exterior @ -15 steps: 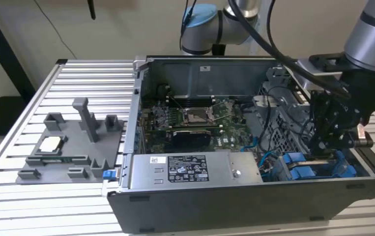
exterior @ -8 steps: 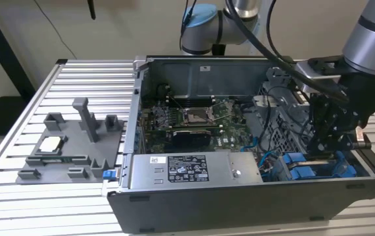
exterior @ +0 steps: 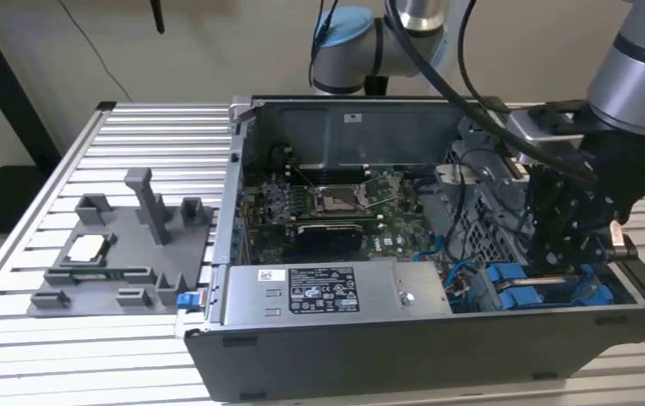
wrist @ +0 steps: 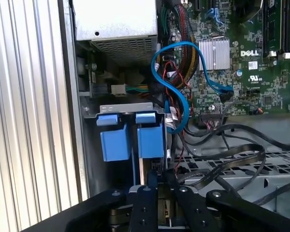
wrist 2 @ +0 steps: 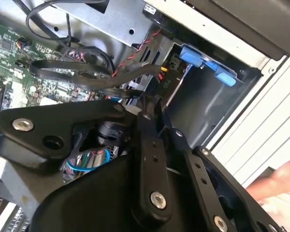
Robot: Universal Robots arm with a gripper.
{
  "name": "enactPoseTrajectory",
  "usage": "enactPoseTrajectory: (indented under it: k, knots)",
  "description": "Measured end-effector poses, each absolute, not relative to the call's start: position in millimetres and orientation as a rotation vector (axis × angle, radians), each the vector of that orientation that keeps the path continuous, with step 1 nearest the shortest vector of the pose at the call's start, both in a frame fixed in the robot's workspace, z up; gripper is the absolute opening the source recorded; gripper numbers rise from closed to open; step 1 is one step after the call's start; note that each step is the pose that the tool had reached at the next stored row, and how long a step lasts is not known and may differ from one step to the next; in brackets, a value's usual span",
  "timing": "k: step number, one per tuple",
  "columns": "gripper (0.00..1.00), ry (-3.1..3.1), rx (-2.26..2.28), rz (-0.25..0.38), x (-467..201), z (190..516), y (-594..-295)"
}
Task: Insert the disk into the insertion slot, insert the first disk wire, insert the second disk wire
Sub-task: 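Insert the second disk wire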
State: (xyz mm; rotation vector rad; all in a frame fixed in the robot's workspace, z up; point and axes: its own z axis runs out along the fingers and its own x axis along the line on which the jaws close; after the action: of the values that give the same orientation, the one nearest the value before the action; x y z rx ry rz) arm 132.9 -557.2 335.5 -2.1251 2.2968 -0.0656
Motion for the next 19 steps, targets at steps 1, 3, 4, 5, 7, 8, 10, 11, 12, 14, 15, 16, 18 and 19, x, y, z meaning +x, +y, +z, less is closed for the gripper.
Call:
enactPoseTrajectory:
  k: [1,3,4,5,7,8,10,11,12,14,15,16,18,19]
  knots:
    - [0.24,2.297,-2.125,-0.066,132.9,337.8,-557.3]
    - [0.24,2.297,-2.125,-0.066,132.8,344.0,-557.3]
    - [0.24,2.297,-2.125,-0.066,132.8,347.5,-557.3]
    - [0.24,2.297,-2.125,-0.066,132.8,350.8,-557.3]
    - [0.24,2.297,-2.125,-0.066,132.8,357.1,-557.2]
    - [0.24,2.297,-2.126,-0.067,132.8,359.8,-557.2]
    - [0.24,2.297,-2.126,-0.067,132.8,364.2,-557.3]
    - [0.24,2.297,-2.126,-0.067,132.8,366.2,-557.3]
    - [0.24,2.297,-2.125,-0.067,132.8,368.6,-557.3]
    - [0.24,2.297,-2.125,-0.067,132.8,374.3,-557.2]
    - [0.24,2.297,-2.125,-0.067,132.8,377.2,-557.3]
    - [0.24,2.297,-2.125,-0.066,132.8,380.4,-557.3]
    - [0.24,2.297,-2.125,-0.067,132.8,386.6,-557.3]
    - [0.24,2.297,-2.125,-0.067,132.8,389.2,-557.3]
